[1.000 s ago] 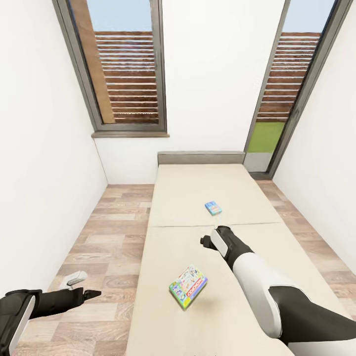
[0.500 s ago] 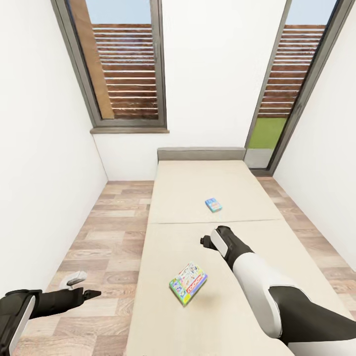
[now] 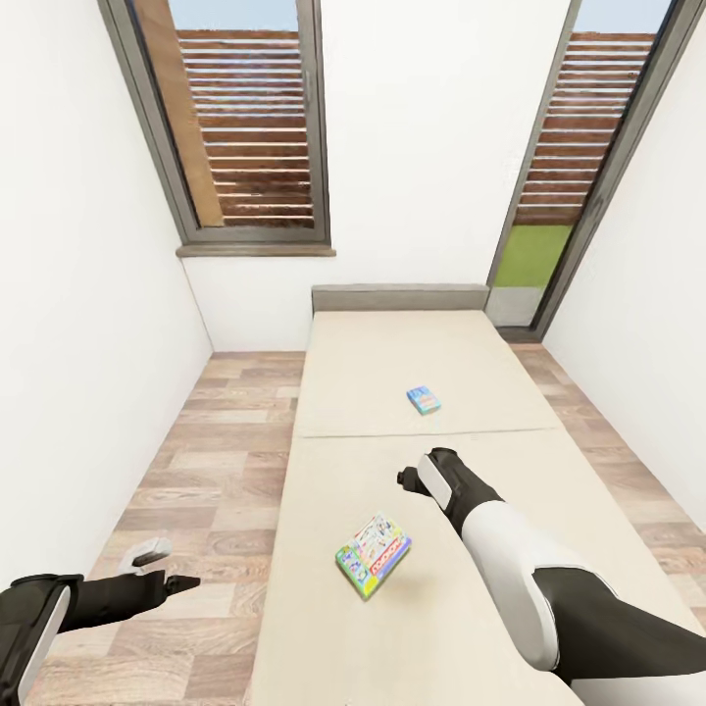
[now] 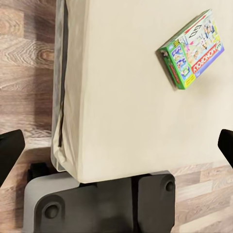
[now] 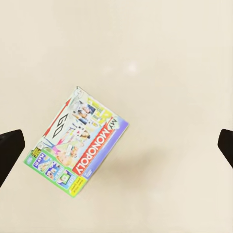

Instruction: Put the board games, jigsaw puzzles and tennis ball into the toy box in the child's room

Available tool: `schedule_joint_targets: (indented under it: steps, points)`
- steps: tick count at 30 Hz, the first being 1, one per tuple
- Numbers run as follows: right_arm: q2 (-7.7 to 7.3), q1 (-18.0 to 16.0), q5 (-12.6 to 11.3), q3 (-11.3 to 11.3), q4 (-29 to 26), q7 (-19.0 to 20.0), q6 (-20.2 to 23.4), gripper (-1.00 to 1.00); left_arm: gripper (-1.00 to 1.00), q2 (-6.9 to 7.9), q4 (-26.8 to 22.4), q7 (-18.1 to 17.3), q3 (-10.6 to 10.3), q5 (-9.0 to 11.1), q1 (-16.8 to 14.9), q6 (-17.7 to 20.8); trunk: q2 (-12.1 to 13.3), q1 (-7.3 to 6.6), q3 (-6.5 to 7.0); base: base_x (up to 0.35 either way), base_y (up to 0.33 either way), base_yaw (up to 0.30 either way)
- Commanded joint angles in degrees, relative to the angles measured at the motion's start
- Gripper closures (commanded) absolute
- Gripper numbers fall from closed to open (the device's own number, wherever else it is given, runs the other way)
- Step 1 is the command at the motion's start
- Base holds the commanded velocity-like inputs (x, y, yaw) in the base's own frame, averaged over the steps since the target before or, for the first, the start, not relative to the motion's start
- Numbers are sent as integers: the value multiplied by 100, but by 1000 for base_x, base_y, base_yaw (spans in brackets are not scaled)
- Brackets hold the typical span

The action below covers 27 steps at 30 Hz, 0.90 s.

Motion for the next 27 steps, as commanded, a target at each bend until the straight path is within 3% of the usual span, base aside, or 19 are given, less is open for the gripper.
schedule_joint_targets:
  steps: [1,27]
  points:
    - [6,-4,-38,-34,-9,-40,12,-100,-100,0,-3,-19,5,-3,-5,42,-12,3,-21,0,0,0]
    - [6,-4,-21,-26,-10,-31,7,-100,-100,-6,-2,9,0,-12,-5,42,-12,3,-266,0,0,0]
